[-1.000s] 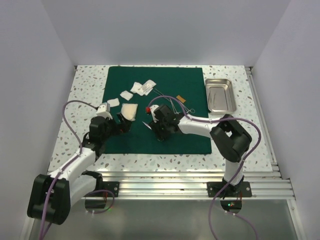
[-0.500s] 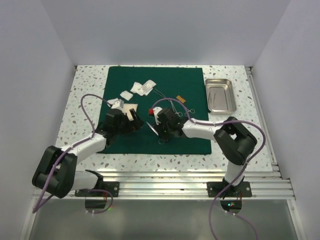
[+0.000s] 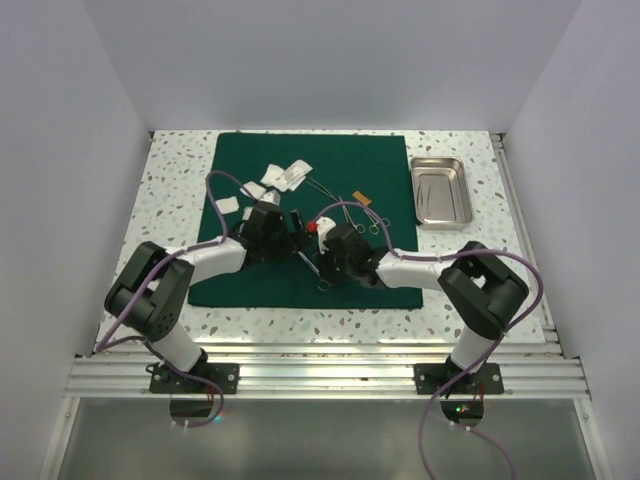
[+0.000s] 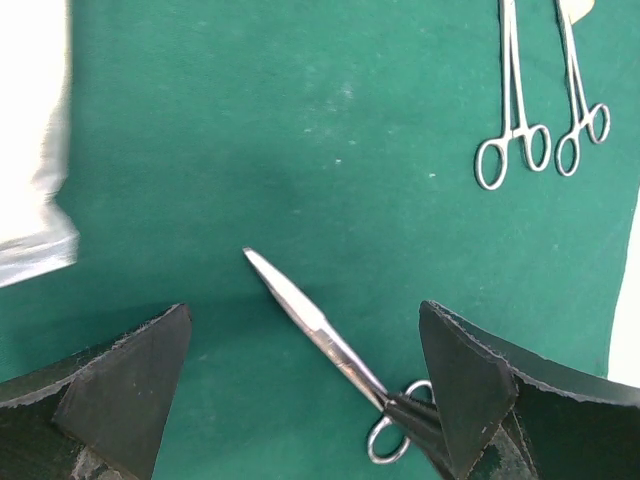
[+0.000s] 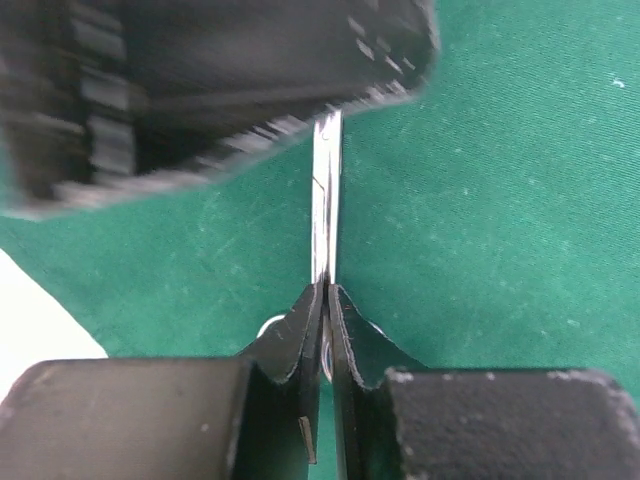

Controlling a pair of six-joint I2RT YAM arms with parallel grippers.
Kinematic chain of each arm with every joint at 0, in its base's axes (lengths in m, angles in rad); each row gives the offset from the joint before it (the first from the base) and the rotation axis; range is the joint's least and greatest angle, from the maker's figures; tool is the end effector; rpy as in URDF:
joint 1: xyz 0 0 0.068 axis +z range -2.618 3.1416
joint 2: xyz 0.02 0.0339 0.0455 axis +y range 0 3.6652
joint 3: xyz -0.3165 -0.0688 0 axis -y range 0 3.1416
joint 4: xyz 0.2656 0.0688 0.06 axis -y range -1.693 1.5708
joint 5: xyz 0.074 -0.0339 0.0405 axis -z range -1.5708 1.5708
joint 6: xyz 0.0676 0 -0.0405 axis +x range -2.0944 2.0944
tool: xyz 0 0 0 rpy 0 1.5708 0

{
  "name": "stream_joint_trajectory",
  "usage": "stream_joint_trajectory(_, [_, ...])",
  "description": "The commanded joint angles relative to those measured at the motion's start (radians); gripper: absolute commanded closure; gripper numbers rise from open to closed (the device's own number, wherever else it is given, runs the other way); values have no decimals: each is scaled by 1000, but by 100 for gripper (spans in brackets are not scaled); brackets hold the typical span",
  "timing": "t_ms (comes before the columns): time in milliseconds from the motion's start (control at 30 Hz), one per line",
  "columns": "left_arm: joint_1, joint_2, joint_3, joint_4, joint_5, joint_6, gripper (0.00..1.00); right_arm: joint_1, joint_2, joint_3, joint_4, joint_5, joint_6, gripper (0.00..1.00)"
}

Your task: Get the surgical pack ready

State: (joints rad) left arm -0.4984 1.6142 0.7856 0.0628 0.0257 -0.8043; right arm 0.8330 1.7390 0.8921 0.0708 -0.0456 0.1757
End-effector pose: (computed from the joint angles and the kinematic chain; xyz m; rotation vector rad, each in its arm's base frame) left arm 0.3150 -0.1734 0.1764 -0.3581 2.4105 -0.6539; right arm 0.2633 0.2942 0.1671 -0.8006 2.2762 0.5375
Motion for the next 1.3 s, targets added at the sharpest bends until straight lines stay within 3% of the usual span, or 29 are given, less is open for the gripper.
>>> stream_joint_trajectory(0, [-31, 41, 73, -57, -24, -29, 1, 6, -38, -33, 53, 16, 10, 95])
stream_joint_trajectory(100, [-45, 67, 95, -93, -56, -61, 5, 5, -41, -51, 98, 20, 27, 95])
stream_joint_trajectory(200, [-63, 96, 145, -153, -96, -70, 16, 14, -42, -73, 132, 35, 44, 95])
stream_joint_trajectory(400, [-140, 168, 263, -337, -239, -38, 22, 31, -73, -99, 170, 75, 45, 92])
stream_joint_trajectory(700, [-190, 230, 291, -397, -322, -58, 33, 40, -263, -242, 309, 124, 45, 80])
stream_joint_trajectory(867, [-207, 279, 307, -411, -349, -53, 43, 40, -377, -294, 287, 210, 42, 68])
stream_joint_trajectory(1067, [-210, 338, 305, -383, -308, -23, 76, 40, -449, -306, 203, 220, 94, 55])
stream_joint_trajectory(1267, [-209, 340, 281, -347, -282, -15, 91, 37, -441, -265, 87, 190, 168, 48])
